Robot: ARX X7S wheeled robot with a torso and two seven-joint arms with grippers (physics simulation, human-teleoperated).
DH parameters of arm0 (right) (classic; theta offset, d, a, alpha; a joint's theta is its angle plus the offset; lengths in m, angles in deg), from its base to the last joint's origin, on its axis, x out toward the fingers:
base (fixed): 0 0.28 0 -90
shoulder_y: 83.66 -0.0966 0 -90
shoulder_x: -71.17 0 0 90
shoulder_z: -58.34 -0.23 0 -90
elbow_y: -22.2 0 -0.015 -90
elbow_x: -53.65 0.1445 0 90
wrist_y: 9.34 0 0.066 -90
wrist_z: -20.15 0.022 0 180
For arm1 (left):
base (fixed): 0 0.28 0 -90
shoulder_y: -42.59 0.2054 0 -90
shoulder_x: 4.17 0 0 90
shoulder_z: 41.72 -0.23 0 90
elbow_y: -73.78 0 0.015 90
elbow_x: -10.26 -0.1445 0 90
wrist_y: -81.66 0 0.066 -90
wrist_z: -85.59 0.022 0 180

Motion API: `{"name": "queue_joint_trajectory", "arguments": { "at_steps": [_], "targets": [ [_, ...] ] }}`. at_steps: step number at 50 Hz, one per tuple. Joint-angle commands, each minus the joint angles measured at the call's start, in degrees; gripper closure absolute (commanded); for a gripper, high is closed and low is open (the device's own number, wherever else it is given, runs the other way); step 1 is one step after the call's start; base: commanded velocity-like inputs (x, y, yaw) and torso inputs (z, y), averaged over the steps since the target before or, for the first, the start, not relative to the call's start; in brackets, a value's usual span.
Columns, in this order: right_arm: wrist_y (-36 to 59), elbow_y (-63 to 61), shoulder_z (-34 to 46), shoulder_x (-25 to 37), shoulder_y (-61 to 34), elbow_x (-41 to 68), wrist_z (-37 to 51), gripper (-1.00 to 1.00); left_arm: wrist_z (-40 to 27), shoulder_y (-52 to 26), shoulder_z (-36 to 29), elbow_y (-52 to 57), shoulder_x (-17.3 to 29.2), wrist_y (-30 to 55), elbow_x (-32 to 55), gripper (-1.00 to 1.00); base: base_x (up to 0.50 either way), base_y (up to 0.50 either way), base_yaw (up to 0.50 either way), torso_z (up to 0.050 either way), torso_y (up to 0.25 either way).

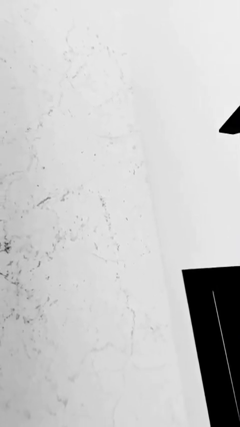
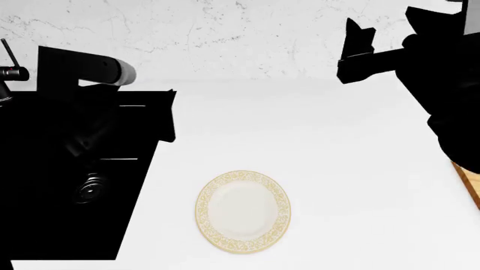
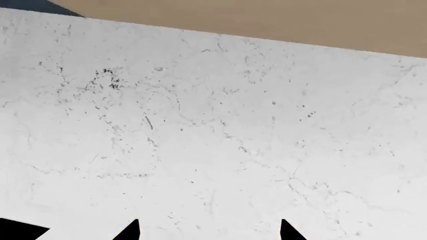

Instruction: Pick the chicken breast from the plate and place it on the cutting board. Then pick the condiment bottle from the cabinet and place it next to the cutting board.

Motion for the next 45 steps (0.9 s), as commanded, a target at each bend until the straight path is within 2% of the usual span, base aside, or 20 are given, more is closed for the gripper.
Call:
{"name": "queue_joint_trajectory", "arguments": {
  "at_steps": [1,12,26,37,45],
  "targets": [
    [-6.3,-0.7,0.4,-3.2,4.6,-0.7,-6.3,-1.00,-0.2,0.0,-0.3,0.0,-0.2,-0.4,0.3,-1.00,0.00,0.00,0.00,0.000,0.000],
    [-9.1,-2.5,-1.7,-3.8,7.4,2.6,-8.3,-1.00,-0.2,0.9,-0.1,0.1,0.2,-1.0,0.5,-1.00,0.00,0.00,0.00,0.000,0.000],
    [-6.7,-4.1,0.5,-3.9,7.8,1.9,-4.5,-1.00,-0.7,1.5,0.0,0.3,0.4,-1.5,0.8,-1.00,0.00,0.00,0.00,0.000,0.000],
    [-5.7,-5.3,0.1,-4.0,8.1,4.1,-1.3,-1.00,-1.3,1.5,0.3,0.6,0.6,-1.5,1.6,-1.00,-0.48,0.03,0.00,0.000,0.000],
    [-6.5,-6.5,-0.3,-3.3,9.1,4.2,-2.4,-1.00,-1.5,1.7,0.3,0.7,0.9,-1.7,1.9,-1.00,-0.33,0.45,0.00,0.000,0.000]
  ]
}}
